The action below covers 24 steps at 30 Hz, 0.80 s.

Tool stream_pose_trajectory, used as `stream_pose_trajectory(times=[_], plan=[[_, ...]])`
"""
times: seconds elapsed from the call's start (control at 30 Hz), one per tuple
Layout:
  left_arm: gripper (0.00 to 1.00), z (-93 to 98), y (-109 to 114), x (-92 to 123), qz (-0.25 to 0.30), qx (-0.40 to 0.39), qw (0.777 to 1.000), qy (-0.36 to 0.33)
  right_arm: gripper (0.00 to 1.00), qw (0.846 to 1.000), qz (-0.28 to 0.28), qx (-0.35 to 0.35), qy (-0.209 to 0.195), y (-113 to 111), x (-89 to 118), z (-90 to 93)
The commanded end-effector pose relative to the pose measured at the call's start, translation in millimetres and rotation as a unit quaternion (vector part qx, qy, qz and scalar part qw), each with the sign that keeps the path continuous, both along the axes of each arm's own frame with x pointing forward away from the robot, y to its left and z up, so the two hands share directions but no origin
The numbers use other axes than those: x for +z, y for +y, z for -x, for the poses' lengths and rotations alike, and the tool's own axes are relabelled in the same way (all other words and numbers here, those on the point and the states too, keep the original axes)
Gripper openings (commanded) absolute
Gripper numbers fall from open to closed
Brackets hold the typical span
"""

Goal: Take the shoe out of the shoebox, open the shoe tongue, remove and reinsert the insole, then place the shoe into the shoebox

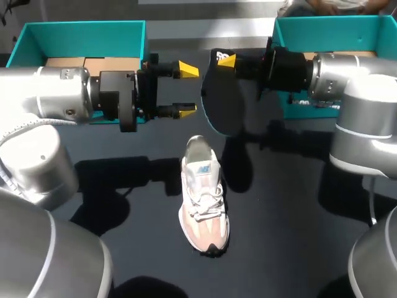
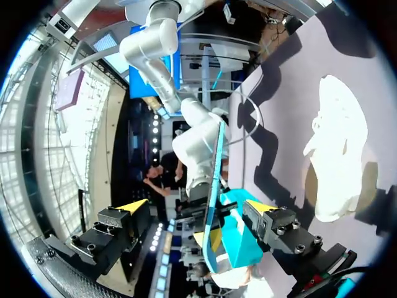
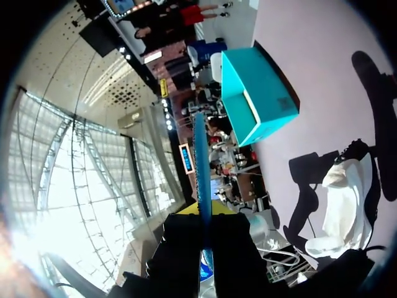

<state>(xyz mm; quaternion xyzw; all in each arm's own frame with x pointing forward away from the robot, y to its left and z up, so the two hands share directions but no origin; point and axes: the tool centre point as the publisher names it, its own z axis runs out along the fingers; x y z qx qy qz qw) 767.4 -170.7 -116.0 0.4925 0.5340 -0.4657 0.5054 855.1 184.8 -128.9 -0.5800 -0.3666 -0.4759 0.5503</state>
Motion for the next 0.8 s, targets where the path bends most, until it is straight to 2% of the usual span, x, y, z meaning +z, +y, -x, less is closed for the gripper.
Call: stream_pose_trajectory(times=[0.03, 0.1, 0.2, 0.23, 0.3, 0.4, 0.43, 0.47, 0.5, 0.73, 0.77, 0.8], plan=[[0.95, -14.2, -16.0, -6.6, 0.025, -0.006, 1.0, -0.005, 0.0, 1.0, 0.011, 0.006, 0.007, 15.4, 3.7, -2.8], [0.88, -18.5, -20.0, -9.7, 0.022, -0.006, 1.0, -0.006, 0.0, 1.0, 0.013, 0.01, 0.006, 19.7, 5.9, -1.9], [0.65, -24.7, -25.4, -14.3, 0.019, -0.002, 1.0, -0.012, 0.0, 1.0, 0.016, 0.012, 0.006, 23.8, 8.1, -0.6], [0.6, -25.9, -26.8, -15.0, 0.019, -0.001, 1.0, -0.012, 0.0, 1.0, 0.017, 0.012, 0.006, 24.6, 8.2, 0.1], [0.42, -27.8, -29.8, -15.2, 0.023, 0.003, 1.0, -0.012, 0.0, 1.0, 0.018, 0.016, 0.011, 27.8, 7.0, 1.0], [0.33, -30.3, -35.5, -15.7, 0.027, 0.008, 0.999, -0.018, 0.0, 0.999, 0.019, 0.02, 0.015, 32.5, 3.9, 0.9], [0.24, -30.3, -36.6, -15.5, 0.027, 0.007, 0.999, -0.018, 0.0, 0.999, 0.018, 0.021, 0.015, 33.7, 2.9, 0.9], [0.07, -30.3, -37.2, -15.3, 0.03, 0.008, 0.999, -0.019, 0.0, 0.999, 0.018, 0.021, 0.016, 34.3, 2.7, 1.0], [0.0, -30.3, -37.3, -15.2, 0.031, 0.007, 0.999, -0.018, 0.0, 0.999, 0.018, 0.022, 0.016, 35.2, 2.1, 1.2], [0.0, -25.9, -31.3, -17.5, 0.029, 0.003, 1.0, -0.01, 0.0, 0.999, 0.022, 0.02, 0.013, 32.6, -2.8, 5.4], [0.0, -24.9, -28.9, -17.5, 0.028, 0.003, 1.0, -0.009, 0.07, 0.999, 0.024, 0.02, 0.008, 31.2, -2.9, 6.3], [0.0, -23.8, -25.8, -16.9, 0.028, 0.003, 1.0, -0.005, 0.43, 0.999, 0.024, 0.02, 0.006, 29.7, -2.9, 7.0]])
